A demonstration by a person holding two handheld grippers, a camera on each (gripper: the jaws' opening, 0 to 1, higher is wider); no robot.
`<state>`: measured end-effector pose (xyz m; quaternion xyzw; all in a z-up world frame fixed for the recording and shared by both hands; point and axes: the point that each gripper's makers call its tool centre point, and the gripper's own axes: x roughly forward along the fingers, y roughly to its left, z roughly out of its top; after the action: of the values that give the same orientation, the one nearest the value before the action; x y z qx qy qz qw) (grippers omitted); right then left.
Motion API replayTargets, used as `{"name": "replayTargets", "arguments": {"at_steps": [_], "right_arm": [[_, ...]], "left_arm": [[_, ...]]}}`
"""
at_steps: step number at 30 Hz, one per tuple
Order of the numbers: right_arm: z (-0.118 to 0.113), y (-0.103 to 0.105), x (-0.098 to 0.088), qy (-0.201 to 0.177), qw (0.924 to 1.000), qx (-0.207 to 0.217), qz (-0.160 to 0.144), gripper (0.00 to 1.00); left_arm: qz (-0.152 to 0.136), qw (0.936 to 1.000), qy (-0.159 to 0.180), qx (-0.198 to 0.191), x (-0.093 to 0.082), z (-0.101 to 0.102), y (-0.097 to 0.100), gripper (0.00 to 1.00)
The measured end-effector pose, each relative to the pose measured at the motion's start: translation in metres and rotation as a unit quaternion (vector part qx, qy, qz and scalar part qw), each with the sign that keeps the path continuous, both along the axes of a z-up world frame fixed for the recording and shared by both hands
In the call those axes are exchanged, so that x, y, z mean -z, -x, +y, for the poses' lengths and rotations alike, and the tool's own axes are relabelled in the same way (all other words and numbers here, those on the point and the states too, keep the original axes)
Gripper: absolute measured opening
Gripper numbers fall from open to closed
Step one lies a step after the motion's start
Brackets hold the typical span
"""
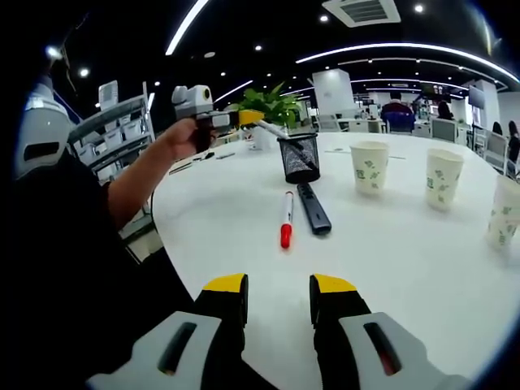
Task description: Place the scattered laser pointers and whiteboard markers into the pen holder and stack the scattered paper cups together
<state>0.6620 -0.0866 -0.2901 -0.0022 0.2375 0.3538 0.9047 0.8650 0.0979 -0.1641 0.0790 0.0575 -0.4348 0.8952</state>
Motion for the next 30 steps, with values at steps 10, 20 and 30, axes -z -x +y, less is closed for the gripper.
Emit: {"name": "replayTargets", "arguments": {"at_steps": [10, 20, 30], "right_arm": [[-0.0020, 0.0008, -0.0010, 0.000, 1.0000, 0.004, 0.000, 0.33], [-0.0019, 0.0018, 0.0023, -0.001, 1.0000, 0.005, 0.005, 0.33], [0.0020, 0.0004, 0.0029, -0.002, 1.0000, 0.001, 0.005, 0.33]], "left_arm": [[0.000, 0.9999, 0.011, -0.004, -0.0011, -0.0041, -0.0051, 0.13], [0.000, 0.9998, 0.019, -0.005, -0.0018, -0.0081, -0.0083, 0.17], [0.006, 0.9998, 0.018, -0.005, 0.0006, -0.0041, -0.0050, 0.20]]}}
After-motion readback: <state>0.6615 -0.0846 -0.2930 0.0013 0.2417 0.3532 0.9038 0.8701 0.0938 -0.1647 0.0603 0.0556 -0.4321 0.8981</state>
